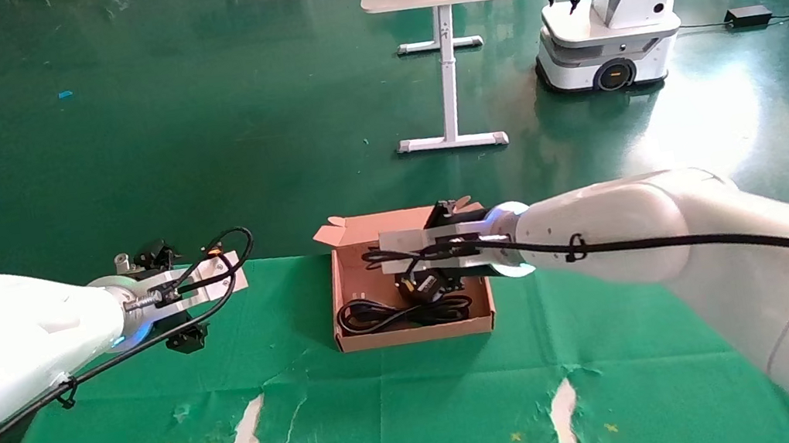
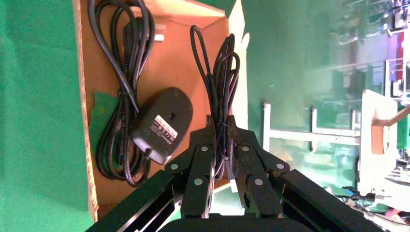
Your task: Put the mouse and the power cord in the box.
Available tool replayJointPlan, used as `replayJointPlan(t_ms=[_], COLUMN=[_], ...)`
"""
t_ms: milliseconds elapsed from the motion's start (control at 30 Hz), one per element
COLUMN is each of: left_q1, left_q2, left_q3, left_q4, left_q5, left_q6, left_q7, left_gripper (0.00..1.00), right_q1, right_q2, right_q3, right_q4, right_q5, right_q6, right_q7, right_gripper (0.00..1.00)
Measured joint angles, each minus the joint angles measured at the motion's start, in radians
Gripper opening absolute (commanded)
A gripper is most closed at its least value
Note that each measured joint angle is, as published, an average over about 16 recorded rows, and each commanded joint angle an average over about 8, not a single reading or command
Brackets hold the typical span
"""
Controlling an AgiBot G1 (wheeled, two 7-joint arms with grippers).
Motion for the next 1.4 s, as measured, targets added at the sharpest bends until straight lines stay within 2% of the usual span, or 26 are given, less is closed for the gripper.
replayJointPlan(t_ms=[33, 233, 933, 1167, 1400], left_q1=[0.0, 0.001, 0.0, 0.0, 0.0], left_q2=[0.0, -0.002, 0.001, 0.001, 0.001], left_q3=[0.0, 0.0, -0.001, -0.001, -0.001], left_q4=[-0.001, -0.005, 0.002, 0.003, 0.003], left_q5=[0.001, 0.004, -0.001, -0.001, -0.001], left_q6=[0.001, 0.003, -0.001, -0.001, -0.001], left_q7=[-0.001, -0.003, -0.002, -0.001, -0.001], left_gripper=[1.0, 1.0, 1.0, 1.0, 1.0], right_q1=[0.0, -0.001, -0.004, -0.033, -0.093], right_q2=[0.0, -0.001, 0.006, 0.041, 0.116], right_q3=[-0.007, -0.025, 0.009, 0.052, 0.138], right_q4=[-0.003, -0.008, 0.003, 0.035, 0.101], right_q5=[-0.001, -0.004, 0.0, 0.051, 0.156], right_q6=[0.006, 0.021, -0.006, -0.048, -0.134], right_q7=[0.007, 0.023, 0.005, 0.006, 0.009], right_gripper=[1.0, 1.0, 1.0, 1.0, 1.0])
